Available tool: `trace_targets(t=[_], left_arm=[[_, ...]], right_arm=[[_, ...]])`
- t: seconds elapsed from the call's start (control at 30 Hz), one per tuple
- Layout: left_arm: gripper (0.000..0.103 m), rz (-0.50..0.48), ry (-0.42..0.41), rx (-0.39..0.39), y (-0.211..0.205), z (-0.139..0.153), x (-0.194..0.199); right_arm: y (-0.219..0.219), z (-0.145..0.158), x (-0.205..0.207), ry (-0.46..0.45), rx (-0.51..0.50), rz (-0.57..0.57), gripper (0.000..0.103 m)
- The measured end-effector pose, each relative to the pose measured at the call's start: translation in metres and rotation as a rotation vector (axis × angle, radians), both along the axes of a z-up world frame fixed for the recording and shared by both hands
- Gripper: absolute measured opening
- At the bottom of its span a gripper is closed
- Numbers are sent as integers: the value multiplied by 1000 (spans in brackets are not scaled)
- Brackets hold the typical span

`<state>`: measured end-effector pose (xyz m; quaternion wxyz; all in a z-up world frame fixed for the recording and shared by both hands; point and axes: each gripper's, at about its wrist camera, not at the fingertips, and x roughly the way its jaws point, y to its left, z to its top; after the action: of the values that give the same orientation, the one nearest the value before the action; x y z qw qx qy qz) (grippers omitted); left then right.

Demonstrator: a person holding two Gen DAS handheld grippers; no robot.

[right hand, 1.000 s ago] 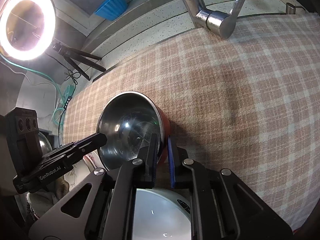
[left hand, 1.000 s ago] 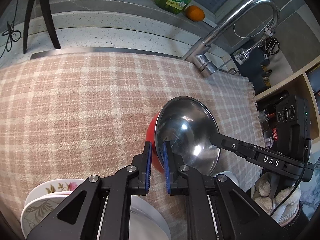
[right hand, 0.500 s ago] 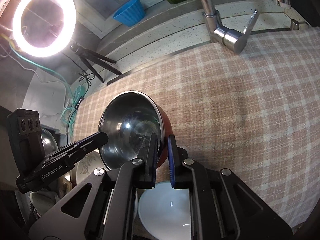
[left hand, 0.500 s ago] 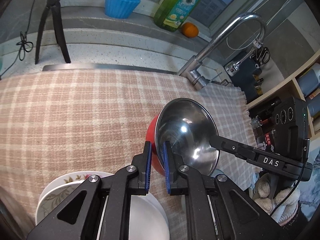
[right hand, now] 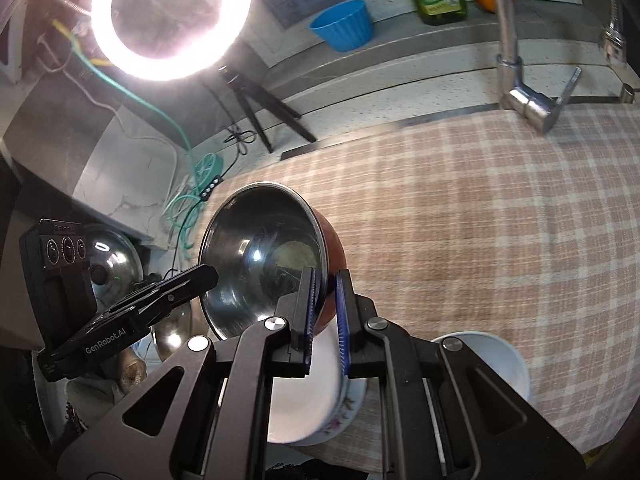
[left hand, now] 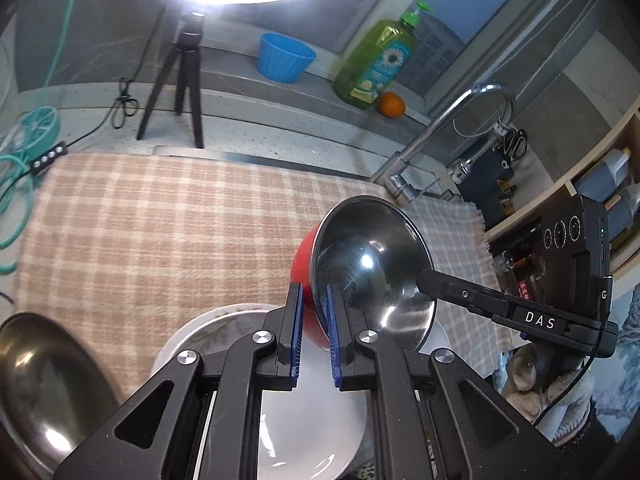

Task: Organize plates and bowls
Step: 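Lift the red-outside bowl and carry it toward the plain steel bowl, then nest the red-outside bowl with the plain steel bowl and open both grippers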

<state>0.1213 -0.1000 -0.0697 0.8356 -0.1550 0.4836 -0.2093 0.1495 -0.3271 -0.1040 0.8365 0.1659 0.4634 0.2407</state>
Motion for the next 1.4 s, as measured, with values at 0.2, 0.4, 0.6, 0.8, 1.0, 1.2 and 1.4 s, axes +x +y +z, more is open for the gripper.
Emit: trace_targets(t=[0.2, 0.4, 0.6, 0.8, 1.0, 1.2, 1.4], left_arm=[[10, 74, -12, -4, 40, 8, -19], [10, 161, -11, -10, 84, 11, -41], [10, 253, -6, -11, 124, 11, -62], [10, 339, 27, -3, 161, 0, -81], [10, 389, 60, 0, 187, -13, -93], [10, 403, 105, 7, 201, -31, -96], [10, 405, 128, 11, 207, -42, -95]], right_arm=[[43, 9, -10, -10, -3, 76, 10], [90, 16, -17, -20, -11, 168, 10], [139, 14, -22, -21, -31, 261, 10], [189, 3, -26, -9, -70, 352, 10], [223, -16, -27, 24, -118, 409, 10], [242, -32, -27, 43, -170, 434, 10], [253, -43, -27, 55, -211, 439, 10]])
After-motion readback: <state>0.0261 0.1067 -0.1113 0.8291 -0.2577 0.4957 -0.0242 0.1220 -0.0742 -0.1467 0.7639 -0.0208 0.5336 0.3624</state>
